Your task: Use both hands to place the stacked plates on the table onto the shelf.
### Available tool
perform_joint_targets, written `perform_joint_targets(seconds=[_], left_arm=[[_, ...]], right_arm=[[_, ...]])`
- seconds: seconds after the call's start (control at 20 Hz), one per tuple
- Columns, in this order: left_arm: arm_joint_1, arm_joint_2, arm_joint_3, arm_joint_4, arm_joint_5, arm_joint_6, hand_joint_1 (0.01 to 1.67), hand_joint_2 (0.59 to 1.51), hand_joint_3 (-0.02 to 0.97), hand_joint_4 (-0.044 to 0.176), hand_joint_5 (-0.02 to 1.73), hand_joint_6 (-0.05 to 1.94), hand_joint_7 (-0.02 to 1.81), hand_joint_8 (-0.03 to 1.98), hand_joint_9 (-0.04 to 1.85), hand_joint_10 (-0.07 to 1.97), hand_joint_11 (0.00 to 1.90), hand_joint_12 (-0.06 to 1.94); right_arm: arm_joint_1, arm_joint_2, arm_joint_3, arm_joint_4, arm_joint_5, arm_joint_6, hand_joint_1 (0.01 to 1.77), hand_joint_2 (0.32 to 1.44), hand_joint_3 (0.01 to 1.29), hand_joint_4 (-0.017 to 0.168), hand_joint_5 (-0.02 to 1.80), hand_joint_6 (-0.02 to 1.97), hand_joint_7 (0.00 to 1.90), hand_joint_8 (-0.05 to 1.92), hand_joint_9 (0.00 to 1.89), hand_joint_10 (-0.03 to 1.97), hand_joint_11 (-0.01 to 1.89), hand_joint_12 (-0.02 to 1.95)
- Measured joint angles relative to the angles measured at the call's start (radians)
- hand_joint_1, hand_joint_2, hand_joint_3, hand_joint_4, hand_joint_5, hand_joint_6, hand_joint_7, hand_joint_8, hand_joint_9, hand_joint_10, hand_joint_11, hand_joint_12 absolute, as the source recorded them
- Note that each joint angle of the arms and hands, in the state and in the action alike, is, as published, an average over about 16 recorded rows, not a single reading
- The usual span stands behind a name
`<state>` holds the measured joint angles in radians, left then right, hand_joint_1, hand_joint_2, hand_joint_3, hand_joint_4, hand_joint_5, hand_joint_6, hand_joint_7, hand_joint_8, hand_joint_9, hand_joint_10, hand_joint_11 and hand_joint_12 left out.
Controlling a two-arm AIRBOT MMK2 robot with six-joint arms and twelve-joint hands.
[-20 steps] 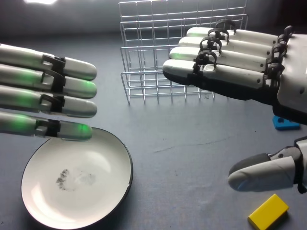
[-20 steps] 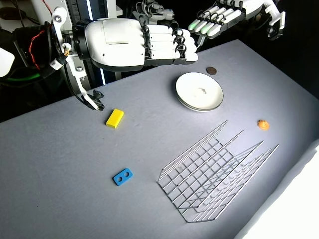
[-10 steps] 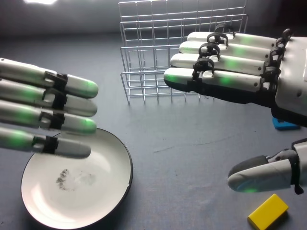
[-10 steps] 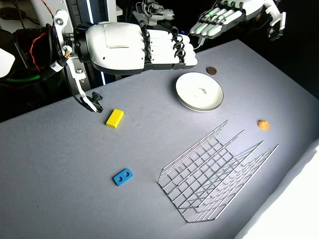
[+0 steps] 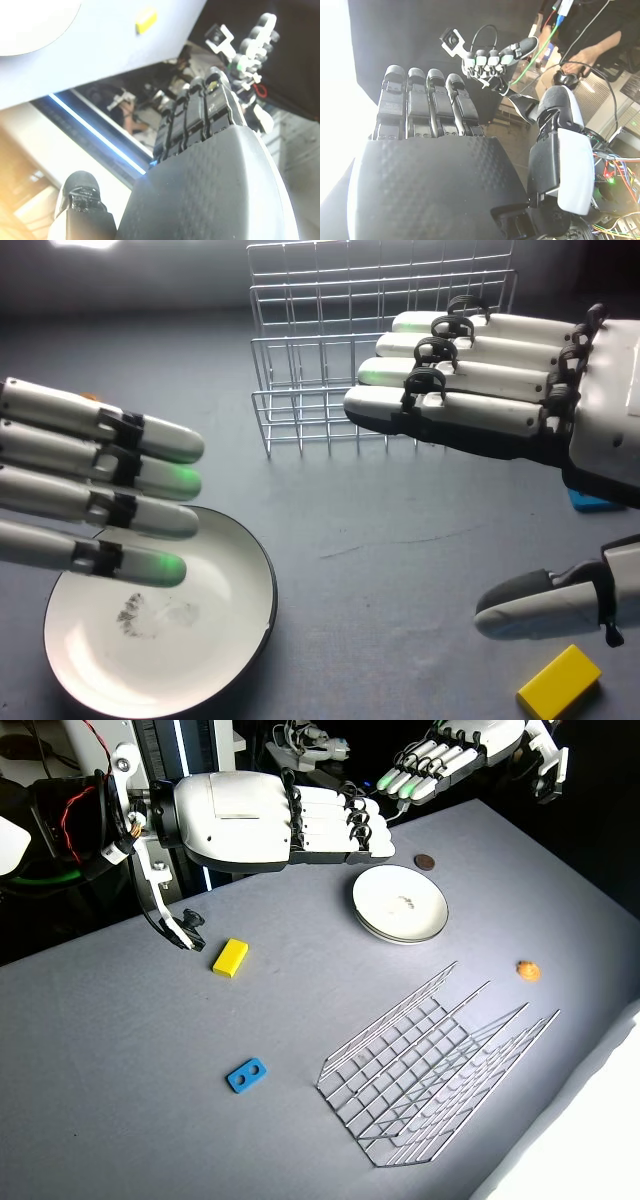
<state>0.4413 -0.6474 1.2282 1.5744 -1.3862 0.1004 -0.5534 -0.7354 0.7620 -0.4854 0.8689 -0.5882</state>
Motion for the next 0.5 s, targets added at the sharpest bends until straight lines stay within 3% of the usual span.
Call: perform_joint_targets(seconds=[0.3, 0.5], left_arm=[[0.058, 0.001, -0.013, 0.018, 0.071, -0.020, 0.02, 1.051, 0.018, -0.001, 0.02, 0.02, 0.02, 0.00, 0.02, 0.01, 0.02, -0.01], [0.130, -0.002, -0.011, 0.017, 0.139, -0.031, 0.02, 1.058, 0.018, -0.001, 0.03, 0.02, 0.02, 0.00, 0.02, 0.01, 0.02, -0.01]], right_arm=[[0.000, -0.001, 0.000, 0.000, -0.005, -0.002, 0.18, 1.06, 0.02, -0.001, 0.04, 0.02, 0.03, 0.01, 0.02, 0.00, 0.03, -0.01], [0.000, -0.001, 0.000, 0.001, -0.006, -0.002, 0.40, 1.06, 0.02, -0.001, 0.03, 0.02, 0.03, 0.01, 0.02, 0.00, 0.03, -0.01]])
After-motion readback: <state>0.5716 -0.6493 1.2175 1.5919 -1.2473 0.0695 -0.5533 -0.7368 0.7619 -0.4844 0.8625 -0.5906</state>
